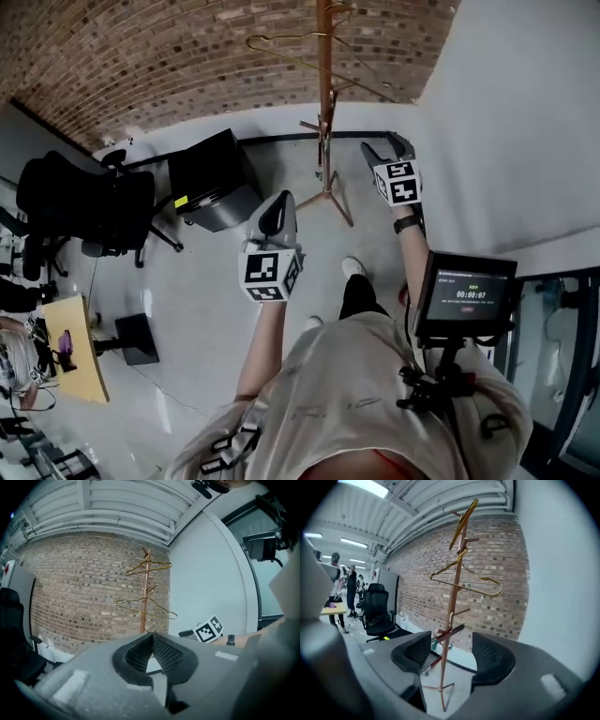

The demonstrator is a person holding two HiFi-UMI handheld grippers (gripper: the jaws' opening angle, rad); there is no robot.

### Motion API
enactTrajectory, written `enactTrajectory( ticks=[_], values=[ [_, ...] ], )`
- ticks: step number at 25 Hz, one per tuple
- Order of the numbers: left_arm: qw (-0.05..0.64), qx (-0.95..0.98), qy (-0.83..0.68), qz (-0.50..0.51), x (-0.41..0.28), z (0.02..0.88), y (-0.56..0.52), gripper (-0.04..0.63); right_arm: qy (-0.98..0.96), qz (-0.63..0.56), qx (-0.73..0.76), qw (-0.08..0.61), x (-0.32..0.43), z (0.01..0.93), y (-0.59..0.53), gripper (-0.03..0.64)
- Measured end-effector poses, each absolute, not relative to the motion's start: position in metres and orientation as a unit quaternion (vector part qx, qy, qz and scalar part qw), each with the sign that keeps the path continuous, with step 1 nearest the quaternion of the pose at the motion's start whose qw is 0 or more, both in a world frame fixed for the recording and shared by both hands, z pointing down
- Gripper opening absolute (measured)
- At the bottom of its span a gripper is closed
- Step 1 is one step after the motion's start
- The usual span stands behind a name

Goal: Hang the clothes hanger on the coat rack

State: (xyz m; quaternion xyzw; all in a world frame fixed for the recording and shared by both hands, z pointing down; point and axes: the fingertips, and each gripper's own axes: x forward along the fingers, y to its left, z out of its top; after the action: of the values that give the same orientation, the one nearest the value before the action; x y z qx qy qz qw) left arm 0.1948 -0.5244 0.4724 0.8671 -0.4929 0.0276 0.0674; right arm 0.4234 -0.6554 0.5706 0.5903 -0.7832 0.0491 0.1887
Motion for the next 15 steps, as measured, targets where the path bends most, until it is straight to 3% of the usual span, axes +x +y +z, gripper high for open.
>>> enactTrajectory(
  ticks=[6,9,15],
  values=[
    [0.121,0.876,-0.466,0.028,0.174,0.51,-0.449,-0.003,-0.784,0.145,0.59,0.126,0.368,0.608,-0.496,0.197],
    [0.124,0.882,-0.454,0.03,0.177,0.508,-0.429,-0.002,-0.793,0.164,0.577,0.105,0.329,0.602,-0.434,0.003],
    [0.094,0.883,-0.46,0.018,0.201,0.472,-0.425,-0.003,-0.826,0.123,0.549,0.045,0.297,0.522,-0.403,0.002]
  ],
)
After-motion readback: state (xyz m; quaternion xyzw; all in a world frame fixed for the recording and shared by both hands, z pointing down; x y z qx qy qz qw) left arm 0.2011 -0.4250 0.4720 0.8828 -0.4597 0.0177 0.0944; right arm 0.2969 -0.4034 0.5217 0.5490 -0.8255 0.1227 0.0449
